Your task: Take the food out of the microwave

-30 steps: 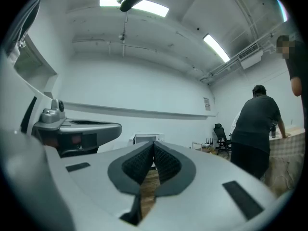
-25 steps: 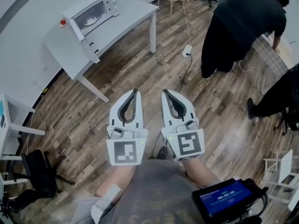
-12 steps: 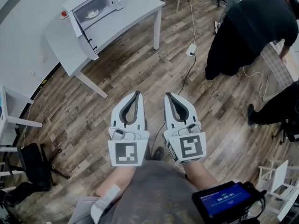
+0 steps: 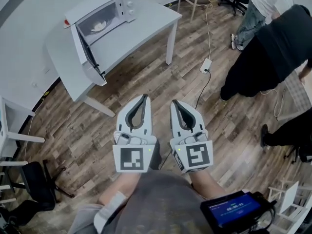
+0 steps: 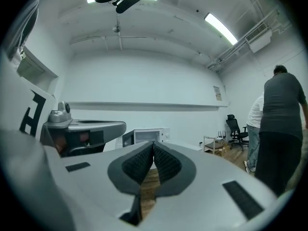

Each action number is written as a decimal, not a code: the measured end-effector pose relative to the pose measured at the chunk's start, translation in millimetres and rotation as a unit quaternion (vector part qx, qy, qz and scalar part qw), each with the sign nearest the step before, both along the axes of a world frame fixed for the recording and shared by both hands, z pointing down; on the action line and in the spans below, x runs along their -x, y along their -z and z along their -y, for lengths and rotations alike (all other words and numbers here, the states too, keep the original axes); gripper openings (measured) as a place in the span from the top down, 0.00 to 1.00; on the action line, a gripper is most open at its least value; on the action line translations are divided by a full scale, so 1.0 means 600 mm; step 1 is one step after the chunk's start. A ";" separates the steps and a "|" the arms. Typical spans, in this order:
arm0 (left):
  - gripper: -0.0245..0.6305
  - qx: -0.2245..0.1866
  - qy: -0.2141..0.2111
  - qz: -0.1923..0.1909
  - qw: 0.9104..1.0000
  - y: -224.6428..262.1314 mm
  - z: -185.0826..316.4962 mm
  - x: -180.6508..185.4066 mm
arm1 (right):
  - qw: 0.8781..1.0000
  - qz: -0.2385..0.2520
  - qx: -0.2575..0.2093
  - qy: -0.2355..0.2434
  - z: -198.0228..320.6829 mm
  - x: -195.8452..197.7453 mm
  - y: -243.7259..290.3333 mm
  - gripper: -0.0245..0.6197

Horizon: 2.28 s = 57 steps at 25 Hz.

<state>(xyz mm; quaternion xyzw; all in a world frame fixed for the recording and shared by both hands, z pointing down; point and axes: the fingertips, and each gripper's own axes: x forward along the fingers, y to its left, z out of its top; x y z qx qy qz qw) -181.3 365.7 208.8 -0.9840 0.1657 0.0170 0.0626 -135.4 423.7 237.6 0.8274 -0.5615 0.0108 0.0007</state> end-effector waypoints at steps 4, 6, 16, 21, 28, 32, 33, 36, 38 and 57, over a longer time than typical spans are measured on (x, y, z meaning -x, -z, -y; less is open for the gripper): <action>0.95 -0.013 0.005 -0.003 1.000 0.017 0.080 -0.038 | 1.000 0.003 0.000 0.012 0.085 -0.042 0.012 0.95; 0.95 -0.009 0.008 -0.008 1.000 0.022 0.116 -0.052 | 1.000 0.000 -0.001 0.015 0.123 -0.059 0.019 0.95; 0.95 -0.004 0.015 -0.018 1.000 0.028 0.220 -0.108 | 0.999 -0.012 -0.002 0.034 0.238 -0.110 0.035 0.95; 0.95 -0.002 0.014 -0.007 1.000 0.016 0.243 -0.154 | 0.999 -0.007 -0.003 0.031 0.258 -0.157 0.028 0.95; 0.95 -0.010 0.044 -0.001 0.999 0.005 0.285 -0.231 | 0.998 -0.001 -0.011 0.061 0.311 -0.242 0.016 0.95; 0.95 -0.008 0.077 0.006 0.997 0.002 0.327 -0.281 | 0.995 0.007 -0.006 0.097 0.366 -0.299 0.013 0.95; 0.95 -0.004 0.089 0.009 0.996 0.003 0.339 -0.292 | 0.994 0.008 -0.007 0.109 0.383 -0.311 0.017 0.95; 0.95 0.001 0.126 0.014 0.992 0.006 0.377 -0.313 | 0.989 0.008 -0.008 0.148 0.431 -0.332 0.026 0.95; 0.95 -0.001 0.148 0.014 0.989 0.009 0.400 -0.322 | 0.985 0.009 -0.006 0.173 0.460 -0.342 0.027 0.95; 0.95 0.026 0.321 0.026 0.946 -0.025 0.503 -0.305 | 0.936 0.009 0.028 0.350 0.602 -0.335 -0.008 0.95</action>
